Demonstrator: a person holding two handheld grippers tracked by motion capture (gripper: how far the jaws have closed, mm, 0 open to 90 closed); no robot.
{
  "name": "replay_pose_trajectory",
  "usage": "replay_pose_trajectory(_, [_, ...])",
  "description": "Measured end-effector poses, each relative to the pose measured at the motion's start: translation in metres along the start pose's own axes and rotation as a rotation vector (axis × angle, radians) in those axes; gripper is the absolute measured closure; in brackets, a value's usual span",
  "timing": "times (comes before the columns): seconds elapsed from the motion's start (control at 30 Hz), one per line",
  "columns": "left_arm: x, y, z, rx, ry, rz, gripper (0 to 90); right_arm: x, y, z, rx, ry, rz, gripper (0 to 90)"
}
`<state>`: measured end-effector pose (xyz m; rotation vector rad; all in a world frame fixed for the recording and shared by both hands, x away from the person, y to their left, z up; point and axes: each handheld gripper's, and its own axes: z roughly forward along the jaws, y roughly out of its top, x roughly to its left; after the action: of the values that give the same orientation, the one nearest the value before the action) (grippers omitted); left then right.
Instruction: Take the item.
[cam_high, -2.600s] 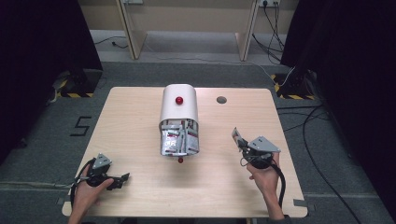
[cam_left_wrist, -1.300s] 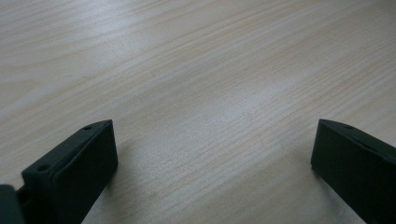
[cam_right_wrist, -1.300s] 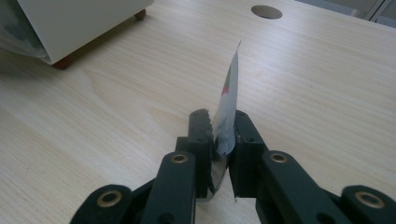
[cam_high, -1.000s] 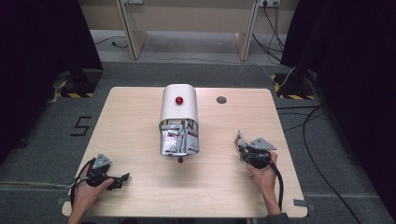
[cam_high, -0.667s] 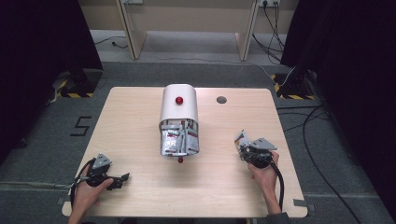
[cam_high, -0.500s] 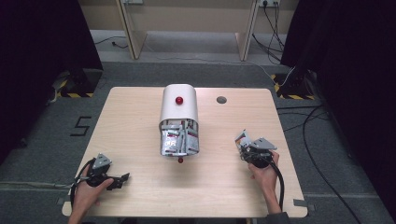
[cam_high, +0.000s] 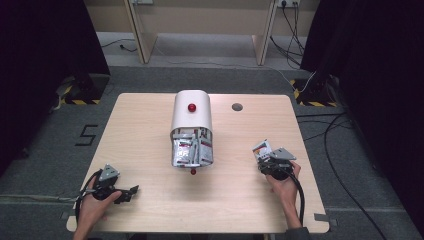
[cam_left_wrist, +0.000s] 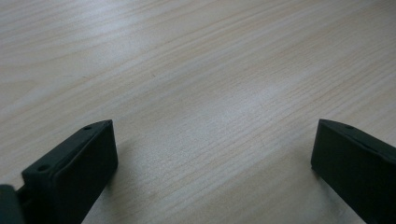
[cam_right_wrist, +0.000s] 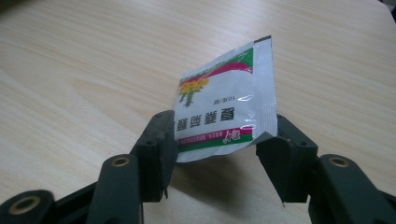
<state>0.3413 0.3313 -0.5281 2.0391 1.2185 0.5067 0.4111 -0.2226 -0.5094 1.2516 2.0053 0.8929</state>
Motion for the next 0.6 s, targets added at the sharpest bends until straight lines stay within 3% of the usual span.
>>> replay_pose_trajectory(0.37, [0.0, 0.0, -0.0001, 0.001, 0.001, 0.0, 0.0, -0.005, -0.0015, 0.0014, 0.035, -0.02, 0.035, 35.3])
replay_pose_trajectory(0.6, [0.0, 0.0, 0.0, 0.0, 0.0, 0.0, 0.0, -0.008, -0.0006, -0.0012, 0.027, -0.022, 0.058, 33.2])
